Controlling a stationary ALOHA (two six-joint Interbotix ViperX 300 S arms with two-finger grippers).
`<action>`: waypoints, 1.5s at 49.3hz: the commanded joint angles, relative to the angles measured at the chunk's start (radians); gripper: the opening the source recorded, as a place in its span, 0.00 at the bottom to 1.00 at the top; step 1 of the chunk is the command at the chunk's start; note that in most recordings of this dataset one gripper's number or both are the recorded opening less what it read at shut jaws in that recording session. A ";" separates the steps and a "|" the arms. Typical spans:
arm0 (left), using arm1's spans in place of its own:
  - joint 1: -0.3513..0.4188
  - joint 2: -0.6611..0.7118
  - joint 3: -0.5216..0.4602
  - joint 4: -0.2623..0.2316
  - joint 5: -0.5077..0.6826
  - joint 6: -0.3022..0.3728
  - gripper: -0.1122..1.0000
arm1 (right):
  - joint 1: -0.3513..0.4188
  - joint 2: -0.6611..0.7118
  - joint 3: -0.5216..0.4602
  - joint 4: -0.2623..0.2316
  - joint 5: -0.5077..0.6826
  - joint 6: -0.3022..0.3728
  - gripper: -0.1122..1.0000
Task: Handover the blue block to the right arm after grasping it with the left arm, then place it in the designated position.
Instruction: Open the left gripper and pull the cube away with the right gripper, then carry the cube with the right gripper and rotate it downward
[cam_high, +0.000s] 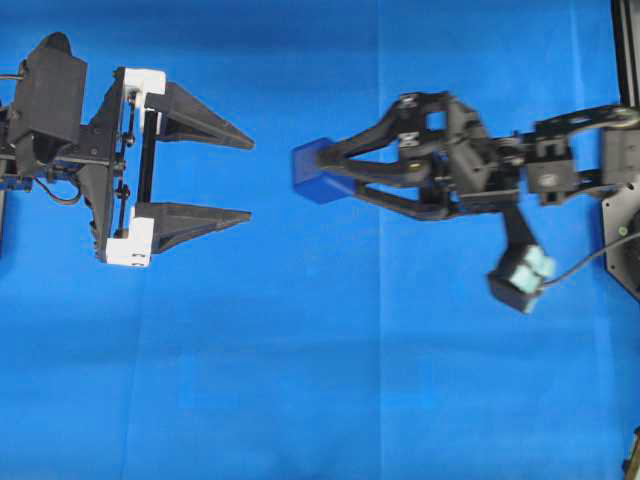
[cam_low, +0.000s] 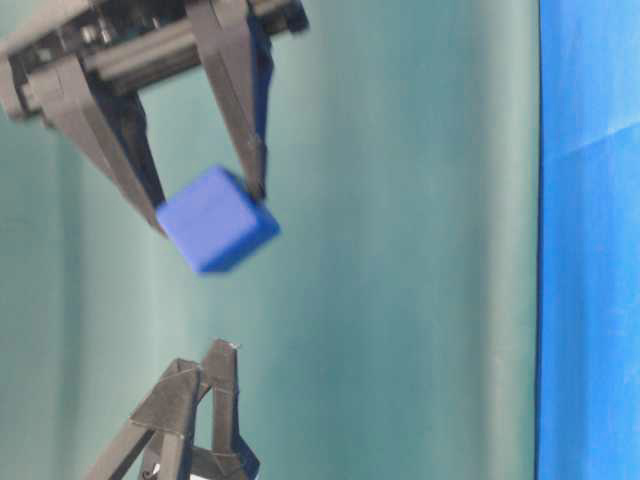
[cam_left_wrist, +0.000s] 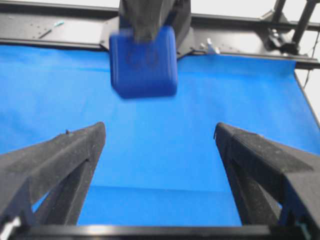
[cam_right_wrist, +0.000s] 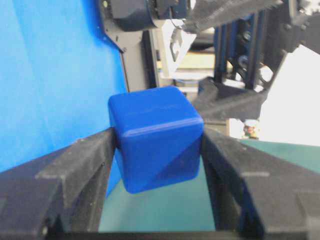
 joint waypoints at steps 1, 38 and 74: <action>0.002 -0.014 -0.011 0.000 -0.005 -0.002 0.94 | 0.002 -0.057 0.011 0.017 0.009 0.003 0.53; 0.002 -0.014 -0.011 0.000 -0.005 -0.002 0.94 | 0.006 -0.089 0.031 0.144 0.072 0.179 0.51; 0.002 -0.006 -0.017 0.000 -0.005 0.008 0.94 | 0.046 -0.089 0.015 0.227 0.264 0.977 0.51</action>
